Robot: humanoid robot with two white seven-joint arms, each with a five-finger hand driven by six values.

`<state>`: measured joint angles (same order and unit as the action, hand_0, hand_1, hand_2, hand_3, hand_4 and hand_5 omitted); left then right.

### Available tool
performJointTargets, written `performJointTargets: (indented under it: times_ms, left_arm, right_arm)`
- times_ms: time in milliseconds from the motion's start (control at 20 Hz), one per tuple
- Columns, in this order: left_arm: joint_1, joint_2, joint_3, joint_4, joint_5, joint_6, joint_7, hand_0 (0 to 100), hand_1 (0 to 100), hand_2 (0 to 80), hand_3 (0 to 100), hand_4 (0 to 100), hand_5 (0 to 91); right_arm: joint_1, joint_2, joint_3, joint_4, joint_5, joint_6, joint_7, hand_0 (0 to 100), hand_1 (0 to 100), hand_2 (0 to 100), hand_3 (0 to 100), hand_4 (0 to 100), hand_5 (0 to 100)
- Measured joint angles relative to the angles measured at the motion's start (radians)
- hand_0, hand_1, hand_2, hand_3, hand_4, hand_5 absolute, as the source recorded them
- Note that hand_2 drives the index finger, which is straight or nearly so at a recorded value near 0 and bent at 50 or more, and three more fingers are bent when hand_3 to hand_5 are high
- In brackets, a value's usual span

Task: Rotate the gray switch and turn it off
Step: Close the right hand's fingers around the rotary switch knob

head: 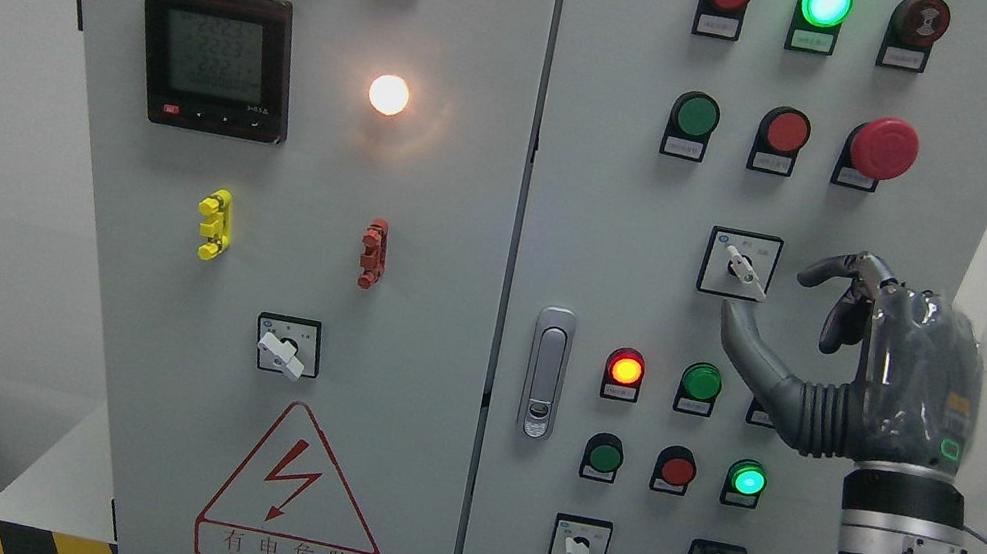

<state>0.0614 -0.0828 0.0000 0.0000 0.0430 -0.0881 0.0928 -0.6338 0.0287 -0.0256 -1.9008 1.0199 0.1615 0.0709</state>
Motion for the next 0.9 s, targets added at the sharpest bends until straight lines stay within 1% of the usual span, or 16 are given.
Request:
performJointTargets:
  times_ms: [200, 400, 650, 900]
  left_arm:
    - [0.000, 0.000, 0.000, 0.000, 0.000, 0.000, 0.000, 12, 39, 0.0, 0, 0, 0.0]
    - [0.000, 0.000, 0.000, 0.000, 0.000, 0.000, 0.000, 12, 39, 0.0, 0, 0, 0.0]
    - [0.000, 0.000, 0.000, 0.000, 0.000, 0.000, 0.000, 12, 39, 0.0, 0, 0, 0.0]
    - [0.000, 0.000, 0.000, 0.000, 0.000, 0.000, 0.000, 12, 39, 0.0, 0, 0, 0.0]
  right_arm:
    - [-0.012, 0.003, 0.008, 0.014, 0.004, 0.019, 0.000, 6, 38, 51, 94, 90, 100]
    - [-0.025, 0.006, 0.013, 0.029, 0.006, 0.030, 0.003, 6, 37, 53, 93, 90, 100]
    - [-0.038, 0.008, 0.018, 0.045, 0.007, 0.039, 0.004, 7, 37, 56, 93, 90, 100]
    - [-0.051, 0.009, 0.021, 0.060, 0.008, 0.044, 0.004, 7, 36, 57, 93, 90, 100]
